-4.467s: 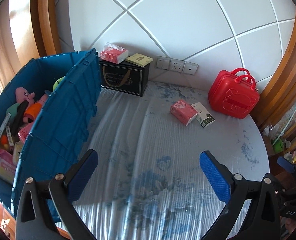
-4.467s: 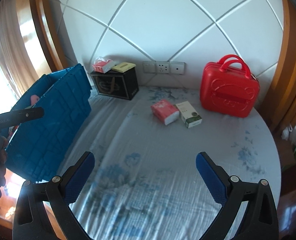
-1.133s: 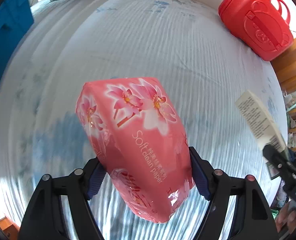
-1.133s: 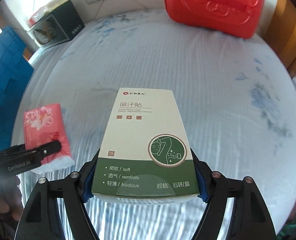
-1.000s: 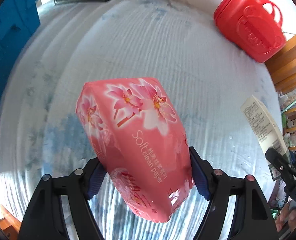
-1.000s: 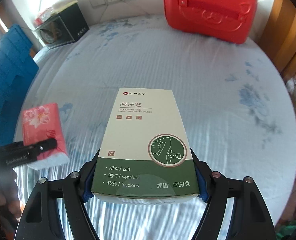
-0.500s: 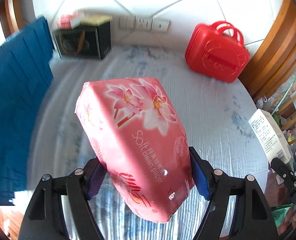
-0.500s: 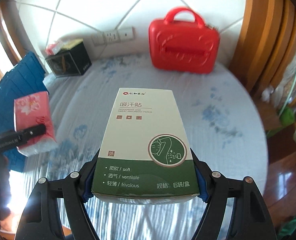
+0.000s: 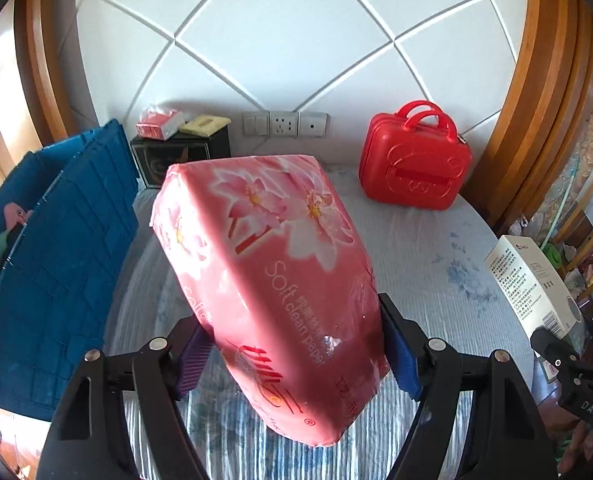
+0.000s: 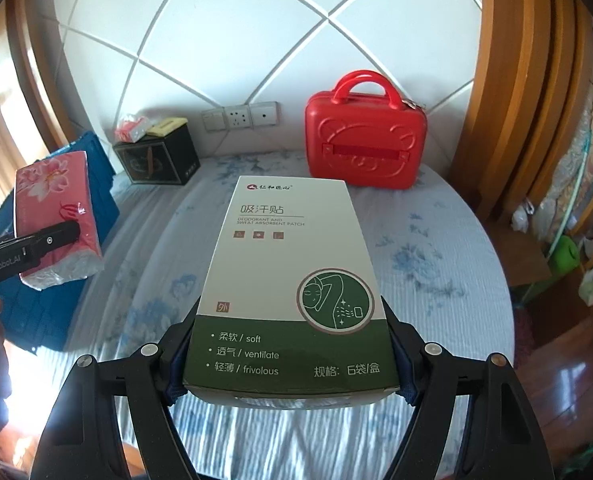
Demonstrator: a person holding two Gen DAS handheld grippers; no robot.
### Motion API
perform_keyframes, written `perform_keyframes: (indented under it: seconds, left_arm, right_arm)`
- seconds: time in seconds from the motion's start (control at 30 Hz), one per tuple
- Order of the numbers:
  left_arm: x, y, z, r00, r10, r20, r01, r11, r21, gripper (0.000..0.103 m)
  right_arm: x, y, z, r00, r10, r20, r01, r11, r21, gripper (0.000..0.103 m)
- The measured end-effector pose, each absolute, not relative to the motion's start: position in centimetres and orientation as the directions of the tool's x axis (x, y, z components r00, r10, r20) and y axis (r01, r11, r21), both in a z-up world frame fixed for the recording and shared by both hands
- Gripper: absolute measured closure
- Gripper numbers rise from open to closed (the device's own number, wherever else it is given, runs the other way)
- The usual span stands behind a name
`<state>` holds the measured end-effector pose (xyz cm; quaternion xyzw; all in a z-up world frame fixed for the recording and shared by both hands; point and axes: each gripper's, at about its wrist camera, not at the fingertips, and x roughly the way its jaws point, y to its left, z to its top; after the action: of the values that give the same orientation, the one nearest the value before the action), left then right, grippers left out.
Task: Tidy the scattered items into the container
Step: 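Lift and carry the tissue box and patch box with both tools over the crate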
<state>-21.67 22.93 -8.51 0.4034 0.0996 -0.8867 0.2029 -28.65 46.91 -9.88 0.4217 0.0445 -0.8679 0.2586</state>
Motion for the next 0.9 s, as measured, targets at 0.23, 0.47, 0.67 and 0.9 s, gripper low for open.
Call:
perform_keyframes:
  seconds: [0.23, 0.47, 0.67, 0.9]
  left_arm:
    - [-20.5, 23.4, -7.0, -0.601, -0.303, -0.739, 0.447, -0.894, 0.002, 0.028]
    - [-19.8, 23.2, -5.9, -0.607, -0.309, -0.732, 0.436, -0.9, 0.017, 0.028]
    - [-18.9, 22.1, -5.0, -0.627, -0.293, -0.722, 0.416, -0.909, 0.008, 0.028]
    - [-16.6, 17.9, -3.6, -0.662, -0.27, -0.699, 0.385, -0.923, -0.008, 0.028]
  right_arm:
    - [-28.2, 47.3, -8.8, -0.505, -0.442, -0.741, 0.5, -0.85, 0.166, 0.026]
    - [-27.5, 46.5, -7.7, -0.523, -0.453, -0.722, 0.511, -0.845, 0.16, 0.026]
    - [-26.5, 44.9, -6.5, -0.55, -0.446, -0.706, 0.514, -0.847, 0.134, 0.026]
    - [-24.6, 40.9, -5.6, -0.571, -0.445, -0.69, 0.495, -0.857, 0.143, 0.026]
